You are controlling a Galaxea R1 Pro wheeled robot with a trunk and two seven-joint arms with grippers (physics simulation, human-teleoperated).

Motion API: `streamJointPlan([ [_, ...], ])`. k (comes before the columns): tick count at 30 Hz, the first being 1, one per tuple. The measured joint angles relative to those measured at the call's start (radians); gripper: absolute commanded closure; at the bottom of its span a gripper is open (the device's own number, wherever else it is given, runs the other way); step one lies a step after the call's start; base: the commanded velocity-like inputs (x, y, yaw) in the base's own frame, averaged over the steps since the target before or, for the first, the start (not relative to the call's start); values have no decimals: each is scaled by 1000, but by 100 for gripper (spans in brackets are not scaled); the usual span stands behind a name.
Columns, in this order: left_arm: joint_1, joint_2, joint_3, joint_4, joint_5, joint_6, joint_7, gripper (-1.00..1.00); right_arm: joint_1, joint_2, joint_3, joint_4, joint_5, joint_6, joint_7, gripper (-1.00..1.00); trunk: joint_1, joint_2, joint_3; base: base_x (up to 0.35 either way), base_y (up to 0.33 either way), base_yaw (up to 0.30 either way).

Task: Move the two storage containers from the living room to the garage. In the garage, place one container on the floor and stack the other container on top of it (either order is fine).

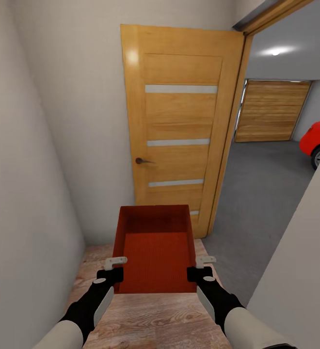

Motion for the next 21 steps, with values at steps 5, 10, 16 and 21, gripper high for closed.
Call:
streamJointPlan([
  [5, 0, 0, 2, 0, -3, 2, 0, 100, 1, 1, -1, 0, 0, 1, -1, 100, 0, 0, 0, 0, 0, -117],
  [10, 0, 0, 4, -1, -4, 4, -1, 100, 0, 2, -2, 0, 2, 1, -2, 100, 0, 0, 1, 0, 0, -259],
  [16, 0, 0, 3, -2, -5, 5, 0, 100, 0, 2, -2, 0, 1, 1, -2, 100, 0, 0, 1, 0, 0, -280],
  [21, 0, -1, 6, -2, -7, 5, -1, 100, 0, 2, -2, 0, 1, 1, -2, 100, 0, 0, 1, 22, 26, -282],
])
